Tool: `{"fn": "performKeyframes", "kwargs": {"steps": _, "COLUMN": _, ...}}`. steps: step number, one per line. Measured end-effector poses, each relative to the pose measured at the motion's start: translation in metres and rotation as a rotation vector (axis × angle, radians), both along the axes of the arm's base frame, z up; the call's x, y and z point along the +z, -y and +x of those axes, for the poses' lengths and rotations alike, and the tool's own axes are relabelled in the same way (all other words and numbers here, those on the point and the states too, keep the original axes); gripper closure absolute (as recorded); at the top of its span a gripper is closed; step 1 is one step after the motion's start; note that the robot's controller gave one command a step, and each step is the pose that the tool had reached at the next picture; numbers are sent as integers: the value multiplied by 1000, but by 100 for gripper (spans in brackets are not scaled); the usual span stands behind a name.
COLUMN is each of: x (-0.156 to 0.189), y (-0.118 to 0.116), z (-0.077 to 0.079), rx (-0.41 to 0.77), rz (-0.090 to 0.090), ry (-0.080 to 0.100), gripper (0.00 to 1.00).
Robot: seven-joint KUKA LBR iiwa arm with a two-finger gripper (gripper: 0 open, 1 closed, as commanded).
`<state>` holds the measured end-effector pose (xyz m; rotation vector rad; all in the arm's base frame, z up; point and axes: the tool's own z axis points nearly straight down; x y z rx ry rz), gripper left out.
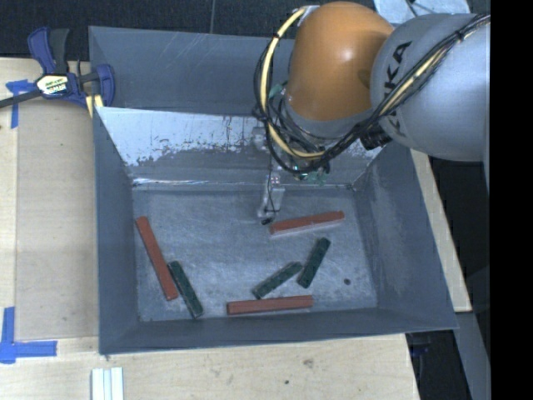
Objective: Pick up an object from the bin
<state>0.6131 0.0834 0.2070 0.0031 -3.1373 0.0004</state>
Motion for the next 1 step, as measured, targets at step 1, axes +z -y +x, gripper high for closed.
{"fn": "performKeyframes", "kwargs": {"steps": 1, "x": -139, "y": 117, "z": 10, "rx": 7, "rz": 2, "ry": -1, "gripper": 0}}
